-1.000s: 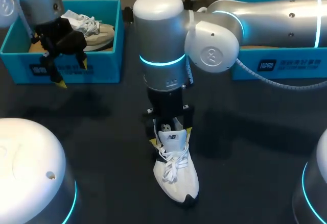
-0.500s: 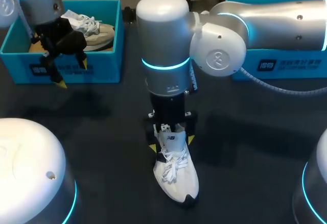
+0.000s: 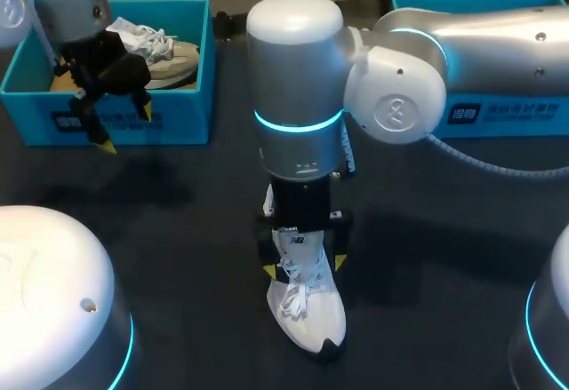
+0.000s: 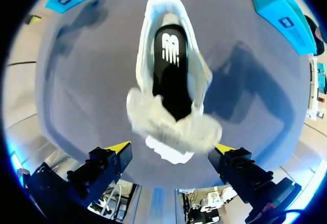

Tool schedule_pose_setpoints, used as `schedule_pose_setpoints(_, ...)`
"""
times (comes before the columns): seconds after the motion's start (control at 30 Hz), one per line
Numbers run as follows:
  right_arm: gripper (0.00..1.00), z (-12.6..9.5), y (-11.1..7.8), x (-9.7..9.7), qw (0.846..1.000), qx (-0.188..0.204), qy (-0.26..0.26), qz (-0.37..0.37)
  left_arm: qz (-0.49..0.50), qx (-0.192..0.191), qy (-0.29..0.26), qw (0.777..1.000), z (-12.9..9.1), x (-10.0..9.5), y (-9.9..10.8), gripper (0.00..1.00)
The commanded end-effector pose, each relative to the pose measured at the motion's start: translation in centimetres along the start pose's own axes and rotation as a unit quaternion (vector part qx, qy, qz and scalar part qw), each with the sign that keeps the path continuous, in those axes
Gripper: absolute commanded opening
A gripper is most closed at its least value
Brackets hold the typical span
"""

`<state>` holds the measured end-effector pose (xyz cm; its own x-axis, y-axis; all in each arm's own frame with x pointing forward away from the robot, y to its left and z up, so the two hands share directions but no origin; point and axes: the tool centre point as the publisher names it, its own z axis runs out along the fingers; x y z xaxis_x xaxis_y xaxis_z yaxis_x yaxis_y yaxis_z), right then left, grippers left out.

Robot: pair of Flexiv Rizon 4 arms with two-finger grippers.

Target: Take the shoe out of the shoebox, open the shoe tongue, remove and reinsert the insole, then place the shoe into the shoebox

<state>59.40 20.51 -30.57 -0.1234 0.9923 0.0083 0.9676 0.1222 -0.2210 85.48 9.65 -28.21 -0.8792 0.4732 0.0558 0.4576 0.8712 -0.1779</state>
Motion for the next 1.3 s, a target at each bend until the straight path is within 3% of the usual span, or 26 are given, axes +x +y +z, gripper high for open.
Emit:
schedule_pose_setpoints(0.03,1.0,-0.2,-1.6,-0.3,1.0,-0.003,0.013,0.002,0.0,0.0,0.0,1.0,0.0,0.1,0.0,1.0)
schedule_pose_setpoints(0.23,0.98,-0.5,-2.7,0.0,1.0,-0.002,0.009,0.001,0.0,0.0,0.0,1.0,0.0,0.1,0.0,1.0)
schedule_pose_setpoints(0.27,0.84,-0.4,-2.6,0.0,1.0,-0.003,0.009,0.0,0.0,0.0,0.0,1.0,0.0,0.1,0.0,1.0)
schedule_pose_setpoints(0.3,0.49,-0.5,-2.4,0.0,1.0,-0.005,0.006,-0.002,0.0,0.0,0.0,1.0,0.0,0.1,0.0,1.0)
schedule_pose_setpoints(0.4,0.25,-0.8,-1.8,0.1,1.0,-0.009,-0.007,-0.002,0.0,0.0,0.0,1.0,0.0,0.1,0.0,1.0)
schedule_pose_setpoints(0.5,0.16,-0.9,-1.0,-0.2,1.0,-0.014,-0.011,-0.011,0.0,0.0,0.0,1.0,0.0,0.1,0.0,1.0)
schedule_pose_setpoints(1.07,0.1,1.1,6.5,-0.8,0.995,-0.012,0.011,-0.099,0.0,0.0,0.0,1.0,0.0,0.1,0.0,1.0)
schedule_pose_setpoints(1.17,0.11,1.0,6.7,-1.0,0.995,-0.005,0.01,-0.1,0.0,0.0,0.0,1.0,0.0,0.1,0.0,1.0)
schedule_pose_setpoints(1.3,0.11,-0.3,5.4,-1.3,0.996,-0.011,-0.006,-0.085,0.0,0.0,0.0,1.0,0.0,0.1,0.0,1.0)
